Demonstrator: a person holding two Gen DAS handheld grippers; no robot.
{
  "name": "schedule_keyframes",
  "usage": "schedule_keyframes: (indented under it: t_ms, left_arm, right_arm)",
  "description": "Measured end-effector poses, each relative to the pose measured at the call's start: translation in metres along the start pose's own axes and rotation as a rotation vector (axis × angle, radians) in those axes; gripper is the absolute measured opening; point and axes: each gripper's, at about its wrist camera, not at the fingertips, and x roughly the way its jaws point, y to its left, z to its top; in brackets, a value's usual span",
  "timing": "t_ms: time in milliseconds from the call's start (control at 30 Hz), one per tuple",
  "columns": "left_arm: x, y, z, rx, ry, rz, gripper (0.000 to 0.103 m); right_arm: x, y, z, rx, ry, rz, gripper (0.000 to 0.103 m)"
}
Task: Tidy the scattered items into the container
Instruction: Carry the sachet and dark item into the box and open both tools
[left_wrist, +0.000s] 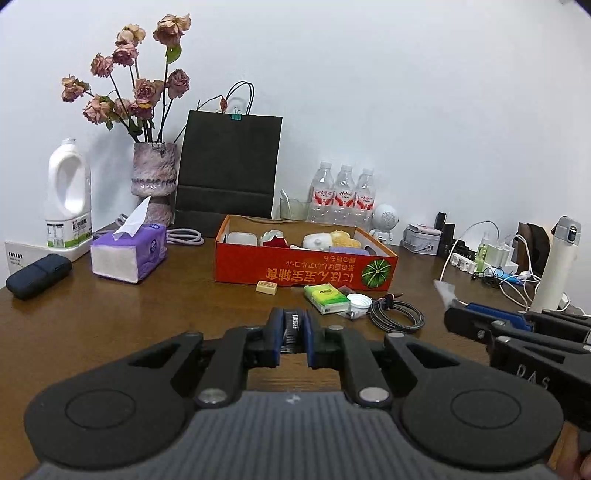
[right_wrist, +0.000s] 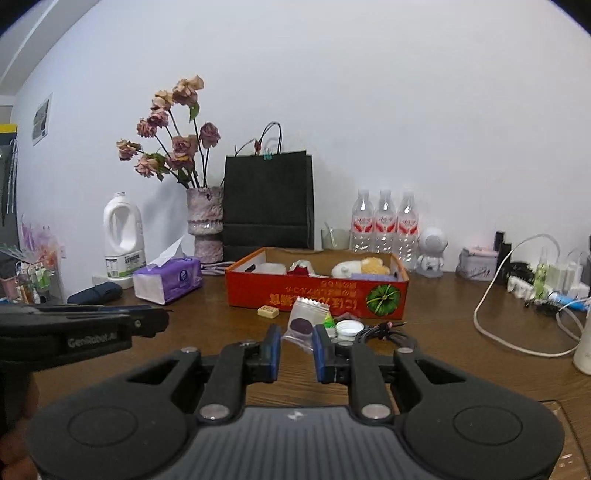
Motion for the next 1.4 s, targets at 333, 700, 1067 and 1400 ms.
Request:
schedule_keyframes:
  t_ms: [333,700,1067,1400]
  left_arm:
    - [0.048,0.025,0.011,-0.018,0.032,0.010,0.013]
    - [0.226,0.053,0.134,0.067,0.097,-0.074,0.013]
    - [0.396,0.065,0.140,0.084,0.608,-0.073,0.041]
    - [0.370,0.070,0.177,0.007,0.669,-0.040,0.094]
  right_arm:
    - [0.022,-0.009,0.009,-0.019,0.000,-0.029,0.017]
    - [0.180,-0.039,0.103,-0.009,0.052,0.044,0.017]
    - [0.421,-0.065,0.115,0.127,0.679,0.211,0.017]
    - [0.427,-0.082,0.129,0.285,0.786,0.188,0.054]
